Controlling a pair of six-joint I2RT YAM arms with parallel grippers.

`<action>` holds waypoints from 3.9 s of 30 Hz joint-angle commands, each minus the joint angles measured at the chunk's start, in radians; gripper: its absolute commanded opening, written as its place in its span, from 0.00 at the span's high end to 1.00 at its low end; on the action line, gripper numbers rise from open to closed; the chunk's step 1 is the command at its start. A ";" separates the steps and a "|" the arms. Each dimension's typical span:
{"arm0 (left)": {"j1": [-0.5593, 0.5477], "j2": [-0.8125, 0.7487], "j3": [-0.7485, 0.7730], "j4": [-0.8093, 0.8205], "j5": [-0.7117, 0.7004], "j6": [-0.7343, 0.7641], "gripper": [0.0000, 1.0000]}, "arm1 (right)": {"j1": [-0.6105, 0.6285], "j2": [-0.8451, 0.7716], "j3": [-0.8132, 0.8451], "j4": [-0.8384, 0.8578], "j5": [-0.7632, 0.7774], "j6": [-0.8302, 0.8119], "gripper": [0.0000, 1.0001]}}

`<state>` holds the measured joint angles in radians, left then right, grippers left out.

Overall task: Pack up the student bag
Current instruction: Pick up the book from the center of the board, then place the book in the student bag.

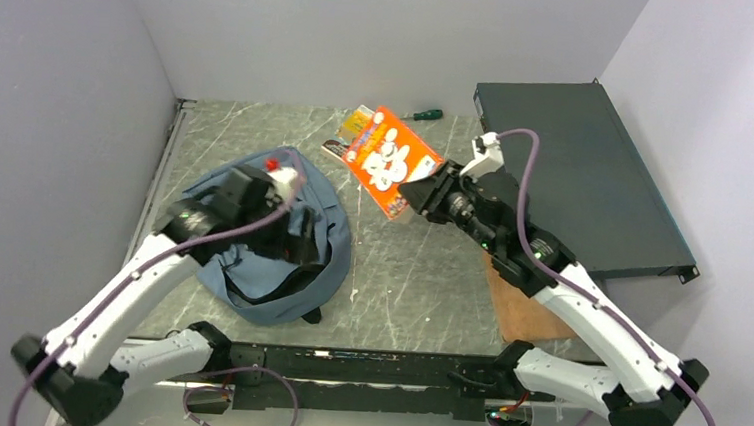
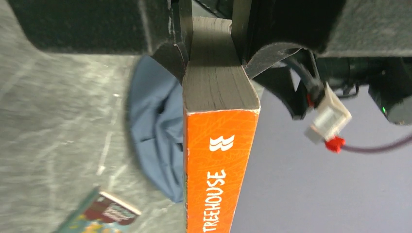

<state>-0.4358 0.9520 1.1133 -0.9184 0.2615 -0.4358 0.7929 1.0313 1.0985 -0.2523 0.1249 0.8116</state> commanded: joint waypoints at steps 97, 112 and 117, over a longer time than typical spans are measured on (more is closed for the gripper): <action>-0.113 0.364 0.460 -0.075 -0.129 0.340 1.00 | 0.104 0.733 -0.077 0.362 -0.281 0.179 0.22; -0.113 0.332 0.422 -0.080 -0.101 0.327 1.00 | 0.116 0.746 -0.097 0.475 -0.223 0.193 0.41; -0.113 0.331 0.415 -0.066 -0.075 0.320 1.00 | 0.117 0.796 -0.071 0.526 -0.216 0.216 0.48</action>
<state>-0.5499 1.3308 1.5211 -1.0508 0.1326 -0.1085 0.9043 1.7992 0.9833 0.1940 -0.1249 1.0210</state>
